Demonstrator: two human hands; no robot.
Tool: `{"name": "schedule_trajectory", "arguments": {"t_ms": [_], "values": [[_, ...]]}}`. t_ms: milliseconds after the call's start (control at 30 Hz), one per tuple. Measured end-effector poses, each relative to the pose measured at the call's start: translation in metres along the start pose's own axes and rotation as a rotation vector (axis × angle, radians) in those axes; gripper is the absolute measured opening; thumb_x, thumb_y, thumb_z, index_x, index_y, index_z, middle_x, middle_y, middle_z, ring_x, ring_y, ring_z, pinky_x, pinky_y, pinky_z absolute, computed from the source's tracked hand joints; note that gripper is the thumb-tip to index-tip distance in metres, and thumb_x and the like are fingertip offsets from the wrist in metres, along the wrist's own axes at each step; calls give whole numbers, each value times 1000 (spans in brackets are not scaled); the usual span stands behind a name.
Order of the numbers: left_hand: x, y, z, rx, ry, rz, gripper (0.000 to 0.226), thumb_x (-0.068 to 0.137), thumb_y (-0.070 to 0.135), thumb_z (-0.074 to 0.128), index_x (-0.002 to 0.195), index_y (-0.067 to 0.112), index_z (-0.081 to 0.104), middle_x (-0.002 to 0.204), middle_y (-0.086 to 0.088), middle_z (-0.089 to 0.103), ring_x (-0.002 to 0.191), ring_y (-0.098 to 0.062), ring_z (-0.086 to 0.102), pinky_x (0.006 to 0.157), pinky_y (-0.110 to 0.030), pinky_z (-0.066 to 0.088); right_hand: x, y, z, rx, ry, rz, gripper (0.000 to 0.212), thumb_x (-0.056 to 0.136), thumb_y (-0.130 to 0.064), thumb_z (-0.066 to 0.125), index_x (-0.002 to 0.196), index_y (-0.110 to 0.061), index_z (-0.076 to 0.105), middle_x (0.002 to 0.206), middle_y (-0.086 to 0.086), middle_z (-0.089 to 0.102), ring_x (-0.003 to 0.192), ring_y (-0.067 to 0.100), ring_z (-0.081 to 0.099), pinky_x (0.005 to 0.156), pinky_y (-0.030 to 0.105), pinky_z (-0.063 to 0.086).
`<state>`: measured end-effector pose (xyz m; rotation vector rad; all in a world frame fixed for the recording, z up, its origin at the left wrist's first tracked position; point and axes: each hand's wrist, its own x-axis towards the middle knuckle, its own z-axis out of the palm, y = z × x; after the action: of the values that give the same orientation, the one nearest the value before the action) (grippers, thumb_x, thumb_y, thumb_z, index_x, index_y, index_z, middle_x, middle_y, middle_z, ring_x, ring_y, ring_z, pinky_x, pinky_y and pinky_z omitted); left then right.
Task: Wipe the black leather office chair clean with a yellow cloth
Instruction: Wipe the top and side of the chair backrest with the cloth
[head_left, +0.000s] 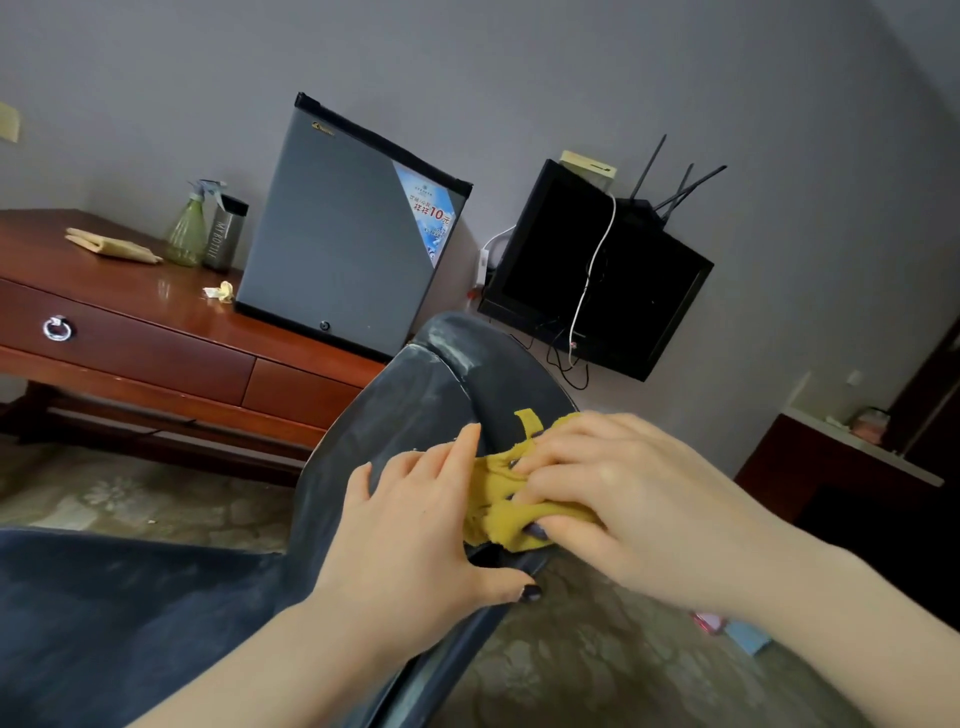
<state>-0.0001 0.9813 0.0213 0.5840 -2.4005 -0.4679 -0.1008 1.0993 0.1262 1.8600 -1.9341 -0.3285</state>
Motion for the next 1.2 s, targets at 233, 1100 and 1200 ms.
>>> {"name": "schedule_trajectory", "arguments": {"t_ms": [233,1100,1200], "values": [[6,-5,3,-49,5,55,115,56,88,45,143,40,-13,149,27,10,139,-5,15,116,-35,13,48,27,-1,89,-105,173,22,88,-41,50,104,-43,66,104,-15,64,108,11,51,90,37,46],[-4,8,5,81,67,-14,118,71,77,51,144,29,-28,151,23,17,140,-6,17,117,-39,12,27,-18,-4,-23,-124,47,19,83,-19,46,70,-33,45,79,-12,57,85,14,49,94,31,34],[-5,9,3,85,60,-27,113,75,75,49,145,28,-26,153,21,12,141,-8,14,117,-41,9,10,-26,-6,9,-108,1,14,85,-24,46,74,-32,48,82,-13,57,89,13,46,97,29,30]]}}
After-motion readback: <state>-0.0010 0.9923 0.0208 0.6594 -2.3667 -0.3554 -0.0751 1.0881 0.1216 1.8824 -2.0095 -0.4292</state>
